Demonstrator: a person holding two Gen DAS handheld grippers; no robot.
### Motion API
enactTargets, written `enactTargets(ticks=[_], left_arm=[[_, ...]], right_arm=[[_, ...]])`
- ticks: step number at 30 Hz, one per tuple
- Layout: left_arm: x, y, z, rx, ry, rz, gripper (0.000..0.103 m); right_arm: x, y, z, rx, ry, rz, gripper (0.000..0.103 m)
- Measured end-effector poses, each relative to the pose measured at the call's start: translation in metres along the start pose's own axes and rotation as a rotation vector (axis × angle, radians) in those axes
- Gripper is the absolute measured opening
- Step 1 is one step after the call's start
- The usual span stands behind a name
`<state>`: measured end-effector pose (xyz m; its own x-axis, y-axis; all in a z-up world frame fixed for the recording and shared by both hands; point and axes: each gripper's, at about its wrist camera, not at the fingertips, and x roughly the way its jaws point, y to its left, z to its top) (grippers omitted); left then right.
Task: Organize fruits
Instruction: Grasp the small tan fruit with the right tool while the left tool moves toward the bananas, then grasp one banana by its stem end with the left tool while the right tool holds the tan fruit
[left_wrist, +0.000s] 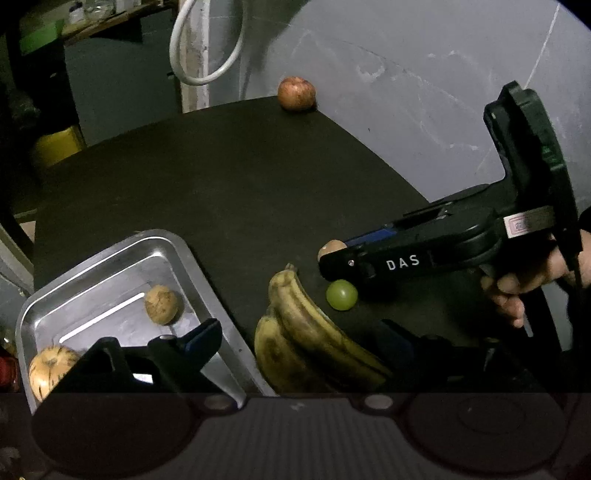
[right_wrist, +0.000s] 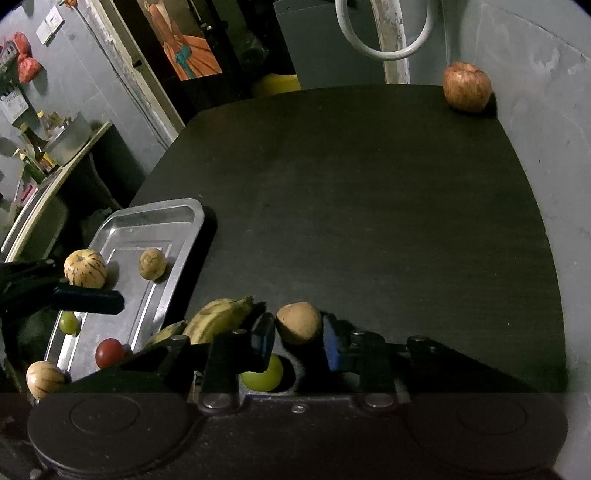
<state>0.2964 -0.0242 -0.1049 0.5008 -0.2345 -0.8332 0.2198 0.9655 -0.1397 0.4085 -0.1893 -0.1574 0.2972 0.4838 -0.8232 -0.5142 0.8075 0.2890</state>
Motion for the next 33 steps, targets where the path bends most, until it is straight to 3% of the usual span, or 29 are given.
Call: enactTargets(ticks=[9,25,33], left_arm=[[0.013,0.003,0.011,-0.004,0.020,-0.019,0.090],[0.045,0.004,0.028,-0.101,0.121,-0.003,0.056],[0.055,0.004,0.029,-0.116,0.145,0.040,0.045]], right_arm=[[-0.001,-0.005,-0.001,0.016,-0.008,0.007,0.030],[-0.011,-0.028,-0.005,0.081,-0.035,-0.024,0.030],[-0.020,-0.034,-0.013,0.115,-0.045,-0.060,0.030]])
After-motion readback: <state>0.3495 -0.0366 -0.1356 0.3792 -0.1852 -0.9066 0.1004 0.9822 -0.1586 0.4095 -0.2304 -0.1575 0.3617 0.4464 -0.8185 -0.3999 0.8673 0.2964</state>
